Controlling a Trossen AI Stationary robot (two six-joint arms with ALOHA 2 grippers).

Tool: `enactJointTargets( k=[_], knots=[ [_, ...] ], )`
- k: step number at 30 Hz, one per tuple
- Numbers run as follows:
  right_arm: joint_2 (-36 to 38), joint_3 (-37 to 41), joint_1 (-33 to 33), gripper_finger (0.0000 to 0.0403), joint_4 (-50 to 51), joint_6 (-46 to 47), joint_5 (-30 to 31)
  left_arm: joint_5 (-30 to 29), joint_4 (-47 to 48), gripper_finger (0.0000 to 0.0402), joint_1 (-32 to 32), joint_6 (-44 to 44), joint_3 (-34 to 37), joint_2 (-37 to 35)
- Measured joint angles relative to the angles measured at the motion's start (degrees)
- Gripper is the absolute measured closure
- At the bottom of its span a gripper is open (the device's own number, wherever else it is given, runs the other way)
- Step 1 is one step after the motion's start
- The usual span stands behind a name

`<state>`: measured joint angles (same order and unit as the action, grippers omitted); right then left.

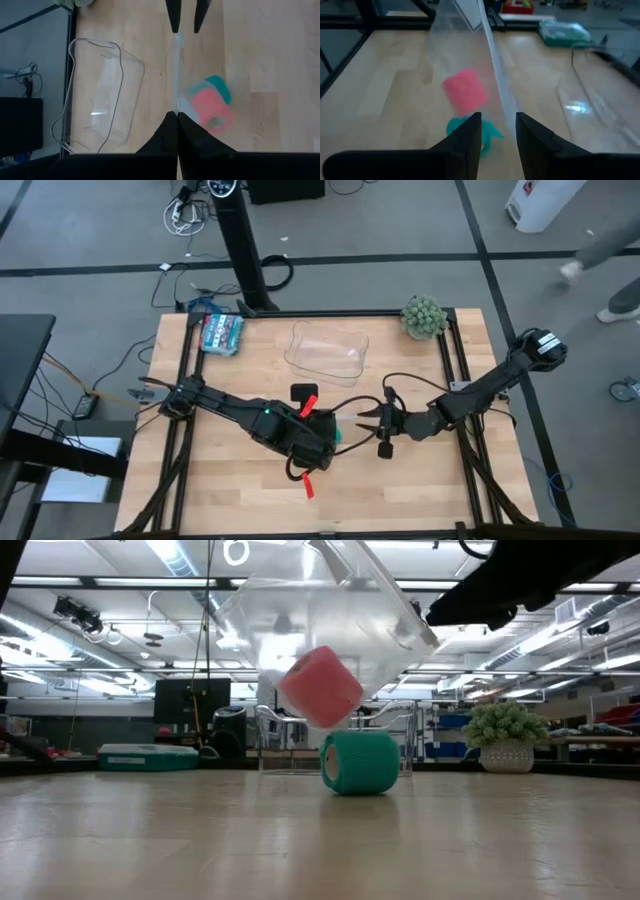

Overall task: Roll bandage
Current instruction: Open the transparent zip bag

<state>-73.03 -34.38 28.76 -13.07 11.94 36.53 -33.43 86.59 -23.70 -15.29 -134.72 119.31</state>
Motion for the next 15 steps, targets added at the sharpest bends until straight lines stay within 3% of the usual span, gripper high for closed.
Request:
enactJointTargets(
  k=[6,15],
  knots=[
    [0.0,0.0,-1.6,0.0289,-4.3,-7.7,1.7,-1.1,0.0,0.0401,0.0,0.3,0.0,0.0],
    [-0.1,0.0,-4.6,0.0289,-7.8,-12.5,-4.5,-4.5,-2.1,0.0401,0.0,3.8,0.0,0.0]
  ],
)
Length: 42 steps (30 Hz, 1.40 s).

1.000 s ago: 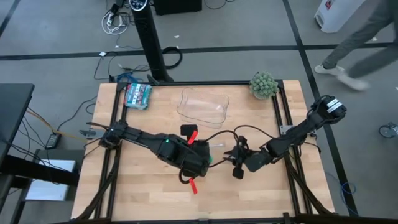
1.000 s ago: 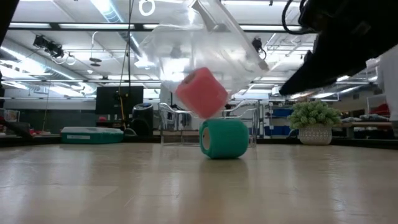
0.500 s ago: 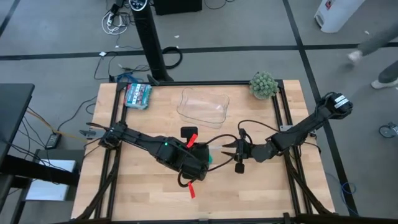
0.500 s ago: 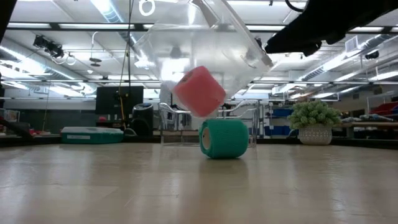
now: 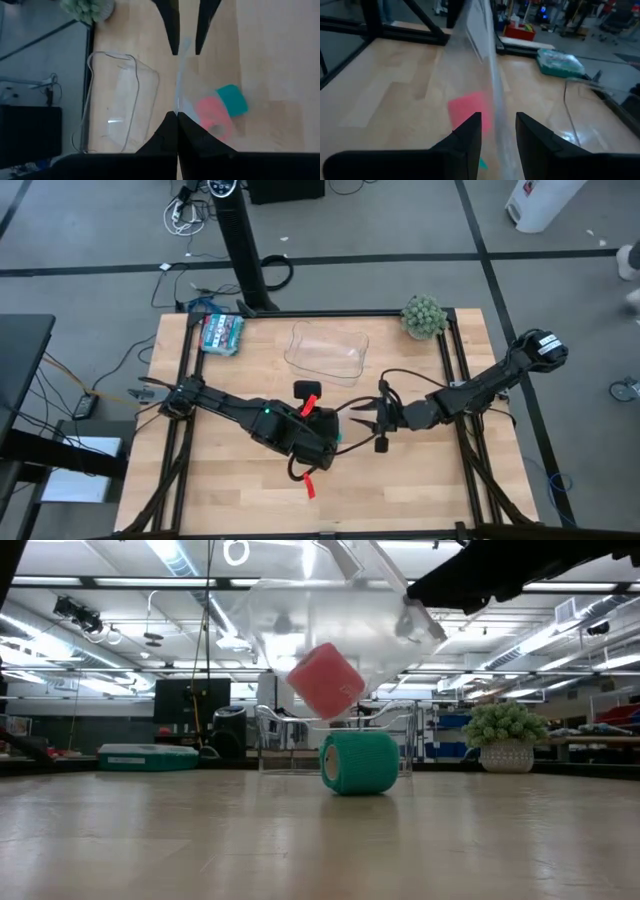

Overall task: Roll bandage
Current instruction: Open the transparent zip bag

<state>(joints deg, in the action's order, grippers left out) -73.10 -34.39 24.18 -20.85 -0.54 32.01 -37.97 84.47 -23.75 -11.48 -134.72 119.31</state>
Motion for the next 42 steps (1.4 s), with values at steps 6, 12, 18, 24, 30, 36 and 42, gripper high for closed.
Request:
enactJointTargets(
  k=[6,12,18,24,30,36,42],
  knots=[
    [0.0,0.0,-1.0,0.0291,0.0,-1.6,0.6,-1.7,-2.3,0.0401,0.0,3.0,0.0,0.0],
    [0.0,0.0,-2.6,0.036,4.6,-1.0,2.8,-2.8,-5.4,0.0401,0.1,8.4,0.0,0.0],
    [3.3,-1.9,-2.9,0.0396,19.7,19.4,-1.4,-10.1,-2.8,0.0372,2.7,3.8,0.0,0.1],
    [8.8,-6.0,-1.9,0.0396,41.1,36.2,-2.0,-18.6,0.2,0.0315,4.1,4.8,0.0,0.1],
    [15.9,-7.1,-2.5,0.0395,49.6,44.0,-3.6,-8.4,-4.1,0.0296,6.1,8.2,0.0,0.1],
    [20.7,-7.1,-4.0,0.0395,49.7,57.3,-11.8,-5.8,-11.4,0.0298,6.1,14.6,0.1,1.5],
    [21.5,-7.1,-4.6,0.0395,49.3,70.9,-14.5,-2.4,-24.4,0.0298,5.2,16.9,10.4,1.9]
  ],
)
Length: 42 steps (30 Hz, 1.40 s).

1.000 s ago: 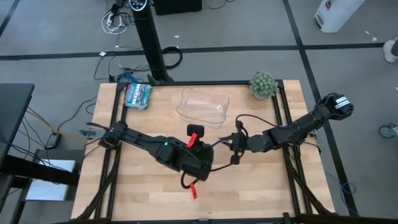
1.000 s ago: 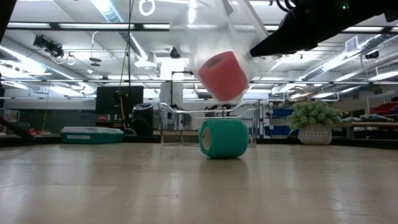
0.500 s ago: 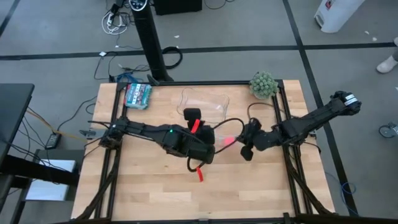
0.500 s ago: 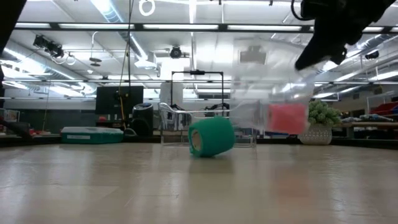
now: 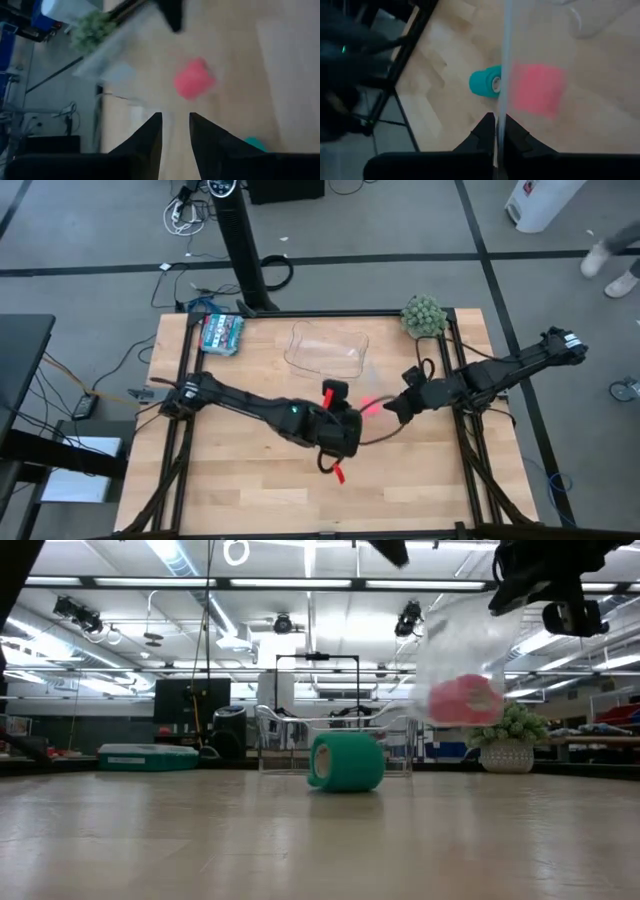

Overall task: Roll bandage
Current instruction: Open the transparent zip bag

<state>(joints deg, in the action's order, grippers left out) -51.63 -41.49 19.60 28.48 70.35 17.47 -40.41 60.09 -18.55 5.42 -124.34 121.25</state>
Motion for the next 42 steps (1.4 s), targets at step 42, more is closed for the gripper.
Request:
enactJointTargets(
  k=[42],
  knots=[
    [-4.9,3.4,8.8,0.0394,-25.6,-5.0,23.4,-22.3,-52.2,0.0195,0.3,-9.8,23.5,0.0]
  ],
)
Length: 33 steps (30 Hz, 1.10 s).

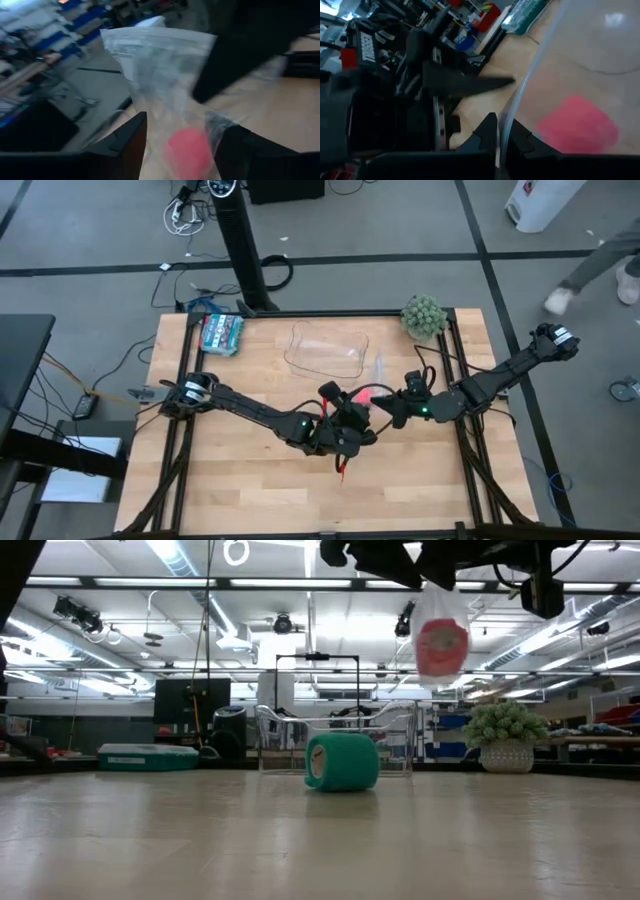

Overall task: Roll bandage
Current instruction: Open the transparent zip bag

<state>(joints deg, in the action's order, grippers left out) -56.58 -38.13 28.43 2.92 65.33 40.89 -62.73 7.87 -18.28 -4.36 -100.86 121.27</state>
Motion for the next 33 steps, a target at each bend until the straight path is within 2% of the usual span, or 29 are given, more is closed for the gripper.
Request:
enactJointTargets(
  k=[2,4,6,8,10,19,23,25,28,33],
  knots=[
    [-0.5,0.0,0.5,0.0394,-0.5,-0.3,0.0,-1.5,-0.4,0.0202,0.0,2.0,0.0,0.0],
    [-1.1,0.0,0.7,0.0391,-1.0,-1.9,-0.1,-1.7,-1.5,0.0229,0.0,4.6,0.0,0.0],
    [-1.6,0.0,1.0,0.0384,-1.0,-3.2,0.1,-1.6,-2.4,0.0282,-0.2,7.2,0.0,0.0],
    [-1.8,0.0,1.1,0.0373,-1.1,-5.2,0.1,-1.0,-3.0,0.0354,-0.6,9.2,0.0,0.0],
    [-1.5,0.0,1.3,0.0358,-0.9,-6.8,-0.1,-0.3,-3.4,0.0386,-1.0,10.0,0.0,0.0],
    [8.2,0.0,4.4,0.0266,1.6,-13.5,-0.1,-0.4,4.4,0.0397,-3.1,8.7,0.0,-0.1],
    [13.5,0.0,6.0,0.0231,3.5,-19.8,-1.1,1.6,7.3,0.0399,-4.3,8.6,0.0,-1.0],
    [14.6,0.0,7.4,0.0222,3.1,-24.4,-3.3,5.5,8.4,0.0399,-4.5,8.0,0.0,-2.4],
    [14.0,0.0,10.2,0.0221,2.3,-29.6,-3.4,15.1,11.1,0.0399,-4.6,7.1,0.0,-4.7],
    [7.3,0.0,14.6,0.0234,-0.4,-41.7,-0.9,31.8,15.9,0.04,-3.0,5.2,0.0,-7.6]
  ],
)
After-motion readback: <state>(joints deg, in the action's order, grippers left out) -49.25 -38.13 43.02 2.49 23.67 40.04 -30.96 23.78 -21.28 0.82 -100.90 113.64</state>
